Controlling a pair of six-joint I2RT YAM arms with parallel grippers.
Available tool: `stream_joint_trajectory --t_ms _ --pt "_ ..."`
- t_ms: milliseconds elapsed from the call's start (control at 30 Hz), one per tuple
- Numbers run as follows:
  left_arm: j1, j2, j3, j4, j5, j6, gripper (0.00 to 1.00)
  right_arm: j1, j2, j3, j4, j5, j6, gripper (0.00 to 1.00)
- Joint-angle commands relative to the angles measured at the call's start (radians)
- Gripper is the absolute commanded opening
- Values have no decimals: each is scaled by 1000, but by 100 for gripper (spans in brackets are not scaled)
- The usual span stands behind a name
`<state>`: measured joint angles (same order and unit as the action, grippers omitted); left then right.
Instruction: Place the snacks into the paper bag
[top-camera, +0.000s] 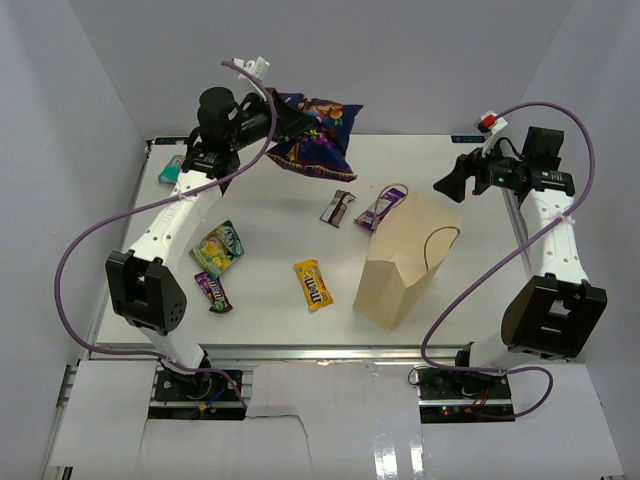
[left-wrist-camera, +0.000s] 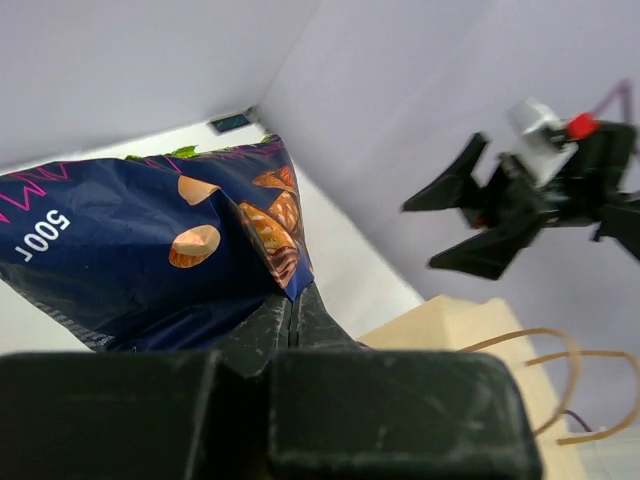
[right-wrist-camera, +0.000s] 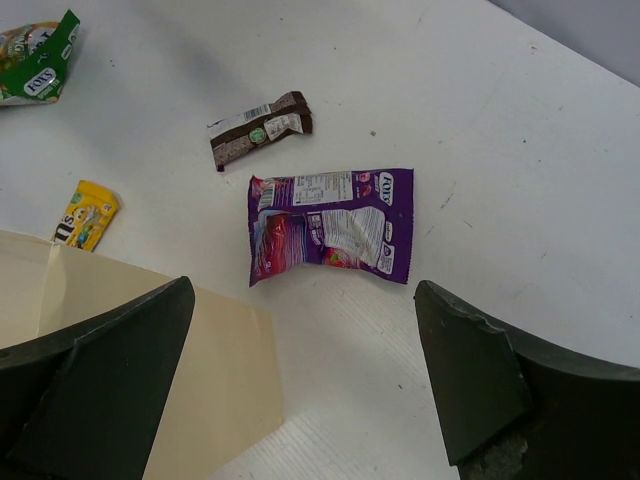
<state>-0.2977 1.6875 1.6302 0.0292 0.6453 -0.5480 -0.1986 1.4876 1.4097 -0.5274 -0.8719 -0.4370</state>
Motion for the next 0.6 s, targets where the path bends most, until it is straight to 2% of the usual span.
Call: stream_joint_trajectory --t_ms 0,300,567 --pt "-79 -126 154 155 13 -33 0 -9 -3 37 27 -29 18 97" --pt "-238 -65 371 152 -29 -23 0 -15 -18 34 30 -7 26 97" --pt "-354 -14 438 97 -59 -24 0 -58 -32 26 92 105 109 97"
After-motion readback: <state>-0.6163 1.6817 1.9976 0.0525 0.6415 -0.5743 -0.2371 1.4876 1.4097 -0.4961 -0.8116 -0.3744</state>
